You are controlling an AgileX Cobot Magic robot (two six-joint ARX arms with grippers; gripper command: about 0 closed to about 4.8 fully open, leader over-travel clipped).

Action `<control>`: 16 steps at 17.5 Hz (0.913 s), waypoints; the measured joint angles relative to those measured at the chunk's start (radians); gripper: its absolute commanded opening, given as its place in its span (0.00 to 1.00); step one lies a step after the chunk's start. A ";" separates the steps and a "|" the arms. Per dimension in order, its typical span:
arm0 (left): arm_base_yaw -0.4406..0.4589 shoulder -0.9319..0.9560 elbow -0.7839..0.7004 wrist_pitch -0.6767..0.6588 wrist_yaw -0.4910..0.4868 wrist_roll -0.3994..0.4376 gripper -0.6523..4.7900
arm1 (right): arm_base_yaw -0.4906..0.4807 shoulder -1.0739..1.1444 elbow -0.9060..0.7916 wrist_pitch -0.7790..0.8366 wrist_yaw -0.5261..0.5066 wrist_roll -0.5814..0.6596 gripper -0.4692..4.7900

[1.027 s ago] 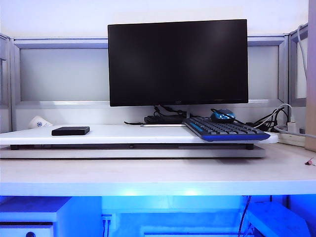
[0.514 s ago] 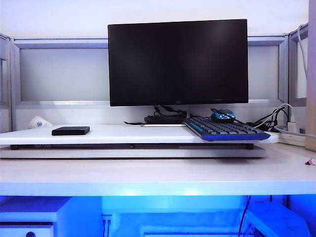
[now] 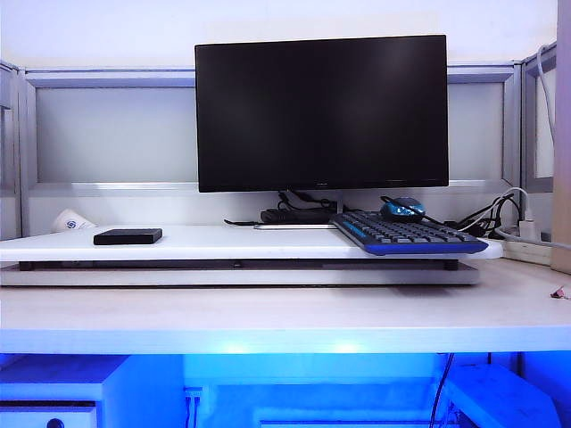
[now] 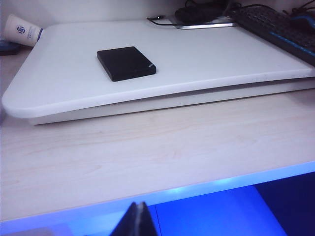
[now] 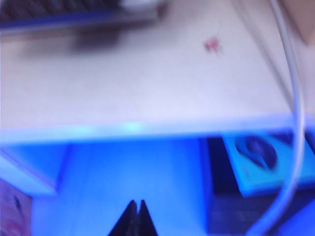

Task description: Unplug the data cable of the portable hard drive.

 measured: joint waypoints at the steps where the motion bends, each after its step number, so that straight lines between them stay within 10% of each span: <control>1: 0.000 0.000 0.000 0.000 0.002 0.000 0.11 | 0.001 -0.137 0.024 0.085 -0.045 -0.001 0.08; 16: 0.000 -0.001 0.000 0.000 0.002 -0.124 0.11 | -0.001 -0.270 0.026 -0.040 -0.171 -0.016 0.08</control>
